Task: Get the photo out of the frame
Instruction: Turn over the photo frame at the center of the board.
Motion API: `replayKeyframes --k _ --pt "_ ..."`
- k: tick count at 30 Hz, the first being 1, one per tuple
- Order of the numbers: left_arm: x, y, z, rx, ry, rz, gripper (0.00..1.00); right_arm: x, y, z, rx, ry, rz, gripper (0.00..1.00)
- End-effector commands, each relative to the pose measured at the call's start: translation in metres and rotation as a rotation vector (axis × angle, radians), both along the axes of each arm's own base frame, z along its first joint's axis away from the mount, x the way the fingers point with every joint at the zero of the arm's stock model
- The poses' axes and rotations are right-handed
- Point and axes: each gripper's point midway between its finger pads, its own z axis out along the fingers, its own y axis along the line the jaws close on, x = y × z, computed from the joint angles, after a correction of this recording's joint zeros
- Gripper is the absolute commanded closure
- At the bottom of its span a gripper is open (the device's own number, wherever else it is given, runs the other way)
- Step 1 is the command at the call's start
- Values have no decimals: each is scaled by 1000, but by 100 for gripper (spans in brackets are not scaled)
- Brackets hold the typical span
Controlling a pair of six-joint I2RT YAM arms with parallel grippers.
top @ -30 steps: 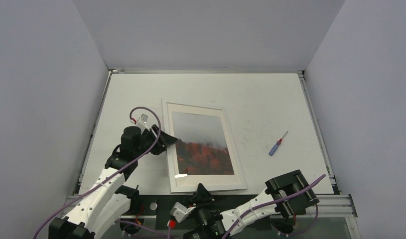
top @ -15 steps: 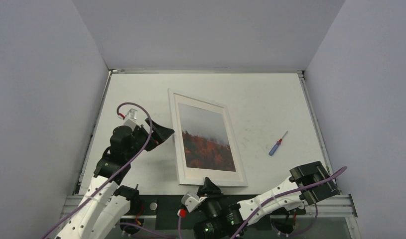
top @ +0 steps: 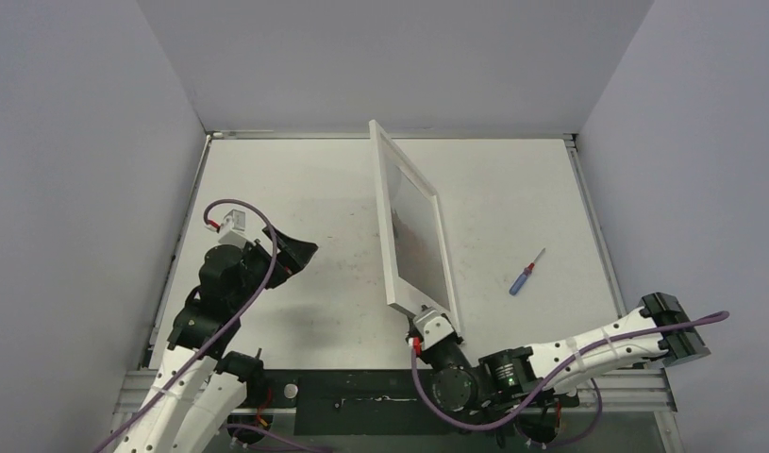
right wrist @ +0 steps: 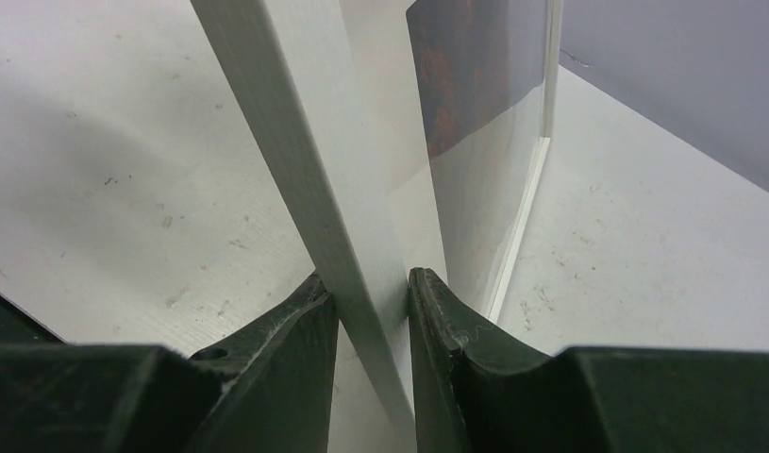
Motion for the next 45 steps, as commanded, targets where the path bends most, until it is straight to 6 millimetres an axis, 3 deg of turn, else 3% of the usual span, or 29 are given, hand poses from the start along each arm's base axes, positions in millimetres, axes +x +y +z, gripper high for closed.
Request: replayKeyframes --k 1,13,18,29,37,45 --pt "7 -4 5 -9 -18 -14 10 -3 7 24 321 130 10 100" --pt "10 -11 -6 -33 9 -33 10 -9 -4 58 518 197 125 100" --pt "11 -13 -7 -39 12 -41 10 -13 -3 62 572 218 166 100" --pt "10 -20 -23 -53 50 -69 10 -9 -6 27 689 284 95 100" --pt "11 -24 -36 -45 81 -94 10 -5 -14 13 810 326 47 100" --pt "9 -23 -66 3 139 -106 10 -2 -12 -11 903 380 16 100"
